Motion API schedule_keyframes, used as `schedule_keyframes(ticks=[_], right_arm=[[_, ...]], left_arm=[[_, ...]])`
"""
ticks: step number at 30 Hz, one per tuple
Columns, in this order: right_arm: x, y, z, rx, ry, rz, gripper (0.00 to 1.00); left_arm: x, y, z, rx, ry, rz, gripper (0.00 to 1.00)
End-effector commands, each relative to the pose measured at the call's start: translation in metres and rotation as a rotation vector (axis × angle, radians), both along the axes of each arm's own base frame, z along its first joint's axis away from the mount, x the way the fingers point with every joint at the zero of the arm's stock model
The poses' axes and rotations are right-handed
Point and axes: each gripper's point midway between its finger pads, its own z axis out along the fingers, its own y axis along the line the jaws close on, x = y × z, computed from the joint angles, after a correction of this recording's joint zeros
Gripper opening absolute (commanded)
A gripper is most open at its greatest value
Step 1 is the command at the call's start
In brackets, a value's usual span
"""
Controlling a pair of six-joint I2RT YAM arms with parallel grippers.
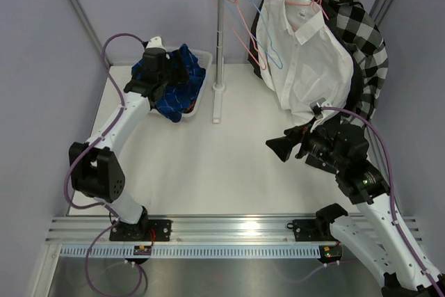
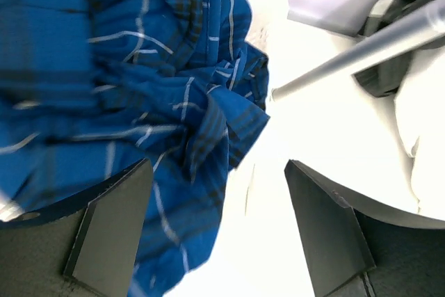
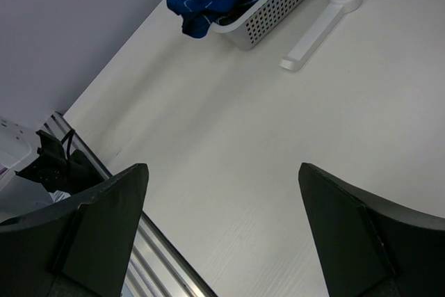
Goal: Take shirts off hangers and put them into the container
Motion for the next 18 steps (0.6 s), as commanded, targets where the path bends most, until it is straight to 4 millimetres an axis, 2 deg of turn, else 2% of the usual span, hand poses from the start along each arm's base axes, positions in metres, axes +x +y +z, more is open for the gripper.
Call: schedule_keyframes(ticks=[1, 4, 5, 7, 8, 9, 11, 14, 18], right_arm=[[-0.002, -0.001, 0.009, 0.011, -0.033, 0.000, 0.99], [-0.002, -0.001, 0.009, 0.011, -0.035, -0.001, 0.99], [-0.002, -0.001, 0.009, 0.013, -0.033, -0.002, 0.99], [-0.001, -0.001, 0.009, 0.014, -0.035, 0.001, 0.99], [-0.002, -0.001, 0.009, 0.014, -0.034, 0.003, 0.99], [-0.001, 0.000, 0.009, 0.014, -0.035, 0.006, 0.99], [-0.002, 0.000, 0.009, 0.015, -0.034, 0.007, 0.99], [-0.002, 0.000, 0.009, 0.016, -0.034, 0.007, 0.99], [-0.001, 0.000, 0.008, 0.015, -0.031, 0.006, 0.99]], left_arm=[[-0.029, 0.022, 0.027, 0.006, -0.068, 0.070, 0.82], [-0.055, 0.040, 0.024, 0.007, -0.068, 0.150, 0.76], [-0.065, 0.045, 0.001, 0.020, -0.022, 0.163, 0.74], [-0.078, 0.046, -0.015, 0.002, 0.009, 0.171, 0.65], [-0.088, 0.047, -0.032, 0.006, 0.043, 0.167, 0.62], [-0.092, 0.047, -0.042, 0.005, 0.065, 0.165, 0.53], [-0.100, 0.049, -0.064, 0.011, 0.113, 0.171, 0.46], [-0.101, 0.048, -0.077, 0.018, 0.140, 0.171, 0.40], [-0.084, 0.045, -0.077, 0.029, 0.117, 0.160, 0.38]])
